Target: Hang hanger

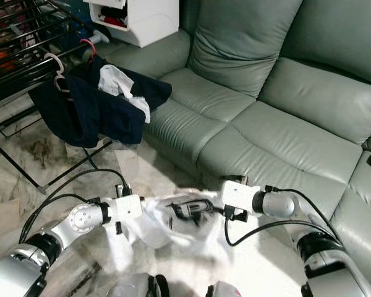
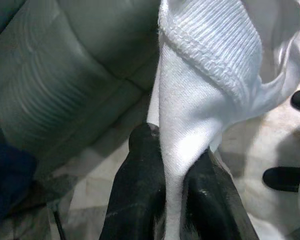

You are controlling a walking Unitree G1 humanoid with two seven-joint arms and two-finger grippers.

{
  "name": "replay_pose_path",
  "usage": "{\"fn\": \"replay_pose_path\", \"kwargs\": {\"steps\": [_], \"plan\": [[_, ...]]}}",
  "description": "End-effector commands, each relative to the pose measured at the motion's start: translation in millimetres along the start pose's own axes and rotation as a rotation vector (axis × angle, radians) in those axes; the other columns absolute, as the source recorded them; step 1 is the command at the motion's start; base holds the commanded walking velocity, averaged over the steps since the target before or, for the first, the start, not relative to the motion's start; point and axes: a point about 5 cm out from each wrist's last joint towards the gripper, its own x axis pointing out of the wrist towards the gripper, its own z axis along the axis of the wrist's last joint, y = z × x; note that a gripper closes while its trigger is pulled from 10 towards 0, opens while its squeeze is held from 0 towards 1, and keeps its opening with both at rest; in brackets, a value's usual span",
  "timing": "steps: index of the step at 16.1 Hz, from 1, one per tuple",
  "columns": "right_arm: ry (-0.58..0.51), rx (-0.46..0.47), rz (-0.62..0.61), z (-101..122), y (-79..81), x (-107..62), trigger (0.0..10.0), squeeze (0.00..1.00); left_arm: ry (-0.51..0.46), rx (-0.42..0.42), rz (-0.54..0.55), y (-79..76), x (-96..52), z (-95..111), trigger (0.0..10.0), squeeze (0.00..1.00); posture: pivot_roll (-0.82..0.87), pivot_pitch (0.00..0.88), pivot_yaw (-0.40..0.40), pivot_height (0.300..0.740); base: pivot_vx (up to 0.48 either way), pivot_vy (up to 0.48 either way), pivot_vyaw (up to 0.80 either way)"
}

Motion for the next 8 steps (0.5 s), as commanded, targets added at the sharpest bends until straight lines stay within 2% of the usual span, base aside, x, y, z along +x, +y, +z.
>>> {"fn": "replay_pose_path", "kwargs": {"steps": [1, 2, 3, 4, 5, 6, 8], "plan": [[-0.005, 0.007, 0.031, 1.9, -1.5, 1.6, 10.0, 1.00, -0.048, 0.035, 0.020, 7.0, -0.1, 7.6, 10.0, 0.00, -0.10, 0.000, 0.102, 0.740, 0.000, 0.000, 0.00], [-0.002, 0.035, 0.061, 0.4, -0.1, 1.8, 10.0, 1.00, -0.058, 0.035, 0.018, 7.5, 0.7, 9.5, 10.0, 0.00, -0.10, 0.000, 0.102, 0.740, 0.000, 0.000, 0.00], [0.005, 0.087, 0.125, -2.5, 4.1, 2.0, 10.0, 0.00, -0.075, 0.040, 0.015, 7.5, 2.0, 12.4, 10.0, 0.00, -0.10, 0.000, 0.103, 0.740, 0.000, 0.000, 0.00], [0.011, 0.116, 0.166, -4.3, 6.8, 2.1, 10.0, 0.00, -0.085, 0.043, 0.013, 7.2, 2.7, 14.1, 10.0, 0.00, -0.10, 0.000, 0.103, 0.740, 0.000, 0.000, 0.00], [0.015, 0.125, 0.193, -5.5, 8.6, 2.3, 3.3, 0.00, -0.096, 0.047, 0.008, 6.6, 3.5, 16.0, 10.0, 0.00, -0.10, 0.000, 0.104, 0.740, 0.000, 0.000, 0.00], [0.024, 0.143, 0.220, -6.7, 10.0, 3.1, 0.0, 0.00, -0.106, 0.054, 0.003, 6.1, 4.5, 18.1, 10.0, 0.00, -0.10, 0.000, 0.102, 0.740, 0.000, 0.000, 0.00], [0.072, 0.148, 0.313, -11.4, 16.7, 3.2, 0.0, 0.00, -0.123, 0.065, -0.008, 4.9, 6.1, 21.4, 10.0, 0.00, -0.09, 0.000, 0.101, 0.740, 0.000, 0.000, 0.00]]}}
